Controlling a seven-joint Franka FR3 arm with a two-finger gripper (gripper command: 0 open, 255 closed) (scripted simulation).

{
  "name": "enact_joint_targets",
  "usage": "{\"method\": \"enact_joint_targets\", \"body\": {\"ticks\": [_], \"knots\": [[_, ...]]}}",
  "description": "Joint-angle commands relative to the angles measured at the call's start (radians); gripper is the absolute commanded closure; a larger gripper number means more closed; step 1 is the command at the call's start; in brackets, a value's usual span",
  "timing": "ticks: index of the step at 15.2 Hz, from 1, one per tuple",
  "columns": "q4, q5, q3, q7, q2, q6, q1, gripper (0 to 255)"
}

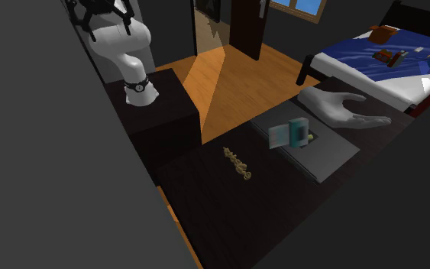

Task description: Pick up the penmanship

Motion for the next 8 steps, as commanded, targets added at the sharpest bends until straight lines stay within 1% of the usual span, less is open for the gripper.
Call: {"method": "enact_joint_targets", "body": {"ticks": [1, 8], "knots": [[0.000, 0.000, 0.000, 0.000, 0.000, 0.000, 0.000, 0], [-0.053, 0.040, 0.075, 0.090, 0.152, 0.181, 0.028, 0]]}}
